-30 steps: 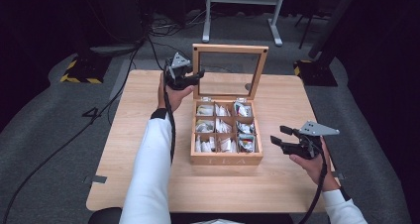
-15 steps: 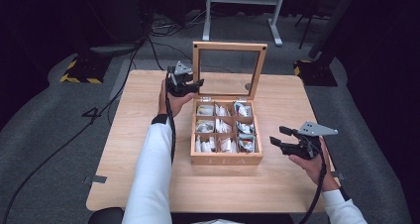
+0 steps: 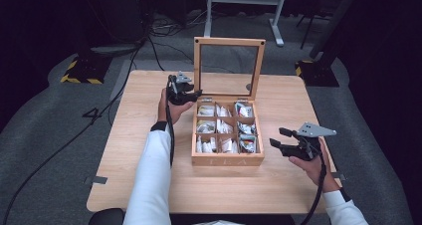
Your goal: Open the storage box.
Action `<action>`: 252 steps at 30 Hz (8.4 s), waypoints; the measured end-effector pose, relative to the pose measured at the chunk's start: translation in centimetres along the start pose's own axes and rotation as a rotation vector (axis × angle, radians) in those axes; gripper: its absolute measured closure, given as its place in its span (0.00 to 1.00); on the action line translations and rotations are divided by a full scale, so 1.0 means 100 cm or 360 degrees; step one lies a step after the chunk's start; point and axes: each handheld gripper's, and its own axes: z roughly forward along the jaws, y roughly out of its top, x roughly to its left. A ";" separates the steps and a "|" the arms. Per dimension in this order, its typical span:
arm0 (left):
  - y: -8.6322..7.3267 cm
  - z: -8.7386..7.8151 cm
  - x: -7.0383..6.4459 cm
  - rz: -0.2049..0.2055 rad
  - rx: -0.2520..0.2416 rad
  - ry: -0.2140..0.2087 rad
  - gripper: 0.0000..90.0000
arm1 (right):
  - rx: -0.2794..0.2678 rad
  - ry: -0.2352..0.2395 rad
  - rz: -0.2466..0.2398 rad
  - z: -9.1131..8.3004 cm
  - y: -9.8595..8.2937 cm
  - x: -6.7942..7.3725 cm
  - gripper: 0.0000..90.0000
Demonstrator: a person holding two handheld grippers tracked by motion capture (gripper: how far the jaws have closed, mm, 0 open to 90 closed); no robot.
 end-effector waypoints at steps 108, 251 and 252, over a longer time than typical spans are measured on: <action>-0.167 -0.121 -0.055 0.0350 0.0418 -0.0372 0.20 | 0.0315 0.0202 -0.0427 0.051 0.021 0.053 0.97; -0.167 -0.120 -0.055 0.0355 0.0419 -0.0373 0.20 | 0.0425 0.0628 -0.0640 0.051 -0.016 0.124 0.92; -0.167 -0.120 -0.055 0.0356 0.0419 -0.0373 0.20 | 0.0428 0.0631 -0.0641 0.051 -0.016 0.124 0.91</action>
